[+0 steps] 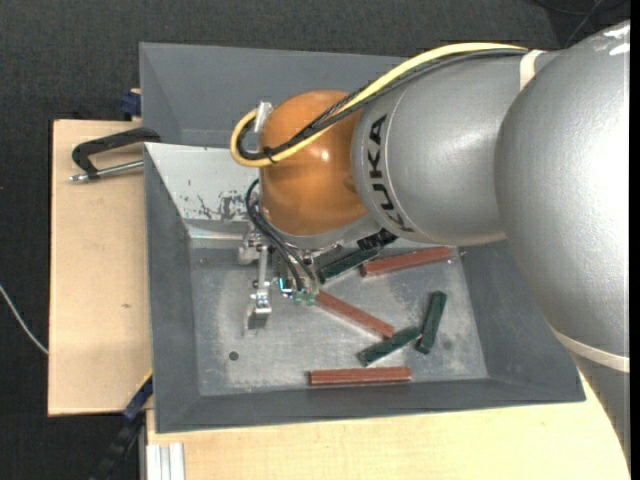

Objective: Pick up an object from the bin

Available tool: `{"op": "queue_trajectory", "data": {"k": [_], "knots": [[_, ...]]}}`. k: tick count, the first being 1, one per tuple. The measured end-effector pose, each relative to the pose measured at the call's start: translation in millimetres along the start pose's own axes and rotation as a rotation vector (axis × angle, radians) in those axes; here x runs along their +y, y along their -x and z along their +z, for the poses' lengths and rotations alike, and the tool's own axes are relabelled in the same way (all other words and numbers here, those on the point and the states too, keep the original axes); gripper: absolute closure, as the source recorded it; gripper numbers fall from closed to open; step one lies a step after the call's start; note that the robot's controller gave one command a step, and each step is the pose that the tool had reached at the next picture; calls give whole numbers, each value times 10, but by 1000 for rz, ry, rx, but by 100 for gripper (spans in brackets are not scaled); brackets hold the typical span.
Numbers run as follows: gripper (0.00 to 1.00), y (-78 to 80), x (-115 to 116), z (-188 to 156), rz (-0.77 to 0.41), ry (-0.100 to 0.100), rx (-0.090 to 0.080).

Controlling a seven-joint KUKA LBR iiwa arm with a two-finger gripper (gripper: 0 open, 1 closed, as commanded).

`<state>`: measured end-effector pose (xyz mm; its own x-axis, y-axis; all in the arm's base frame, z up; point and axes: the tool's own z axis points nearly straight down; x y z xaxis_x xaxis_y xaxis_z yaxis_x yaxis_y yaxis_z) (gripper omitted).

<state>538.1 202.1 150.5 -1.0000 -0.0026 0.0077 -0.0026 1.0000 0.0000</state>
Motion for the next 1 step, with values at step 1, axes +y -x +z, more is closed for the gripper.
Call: {"op": "queue_trajectory", "data": {"k": [1], "knots": [[0, 22, -7, -44, 2, 2, -8]]}}
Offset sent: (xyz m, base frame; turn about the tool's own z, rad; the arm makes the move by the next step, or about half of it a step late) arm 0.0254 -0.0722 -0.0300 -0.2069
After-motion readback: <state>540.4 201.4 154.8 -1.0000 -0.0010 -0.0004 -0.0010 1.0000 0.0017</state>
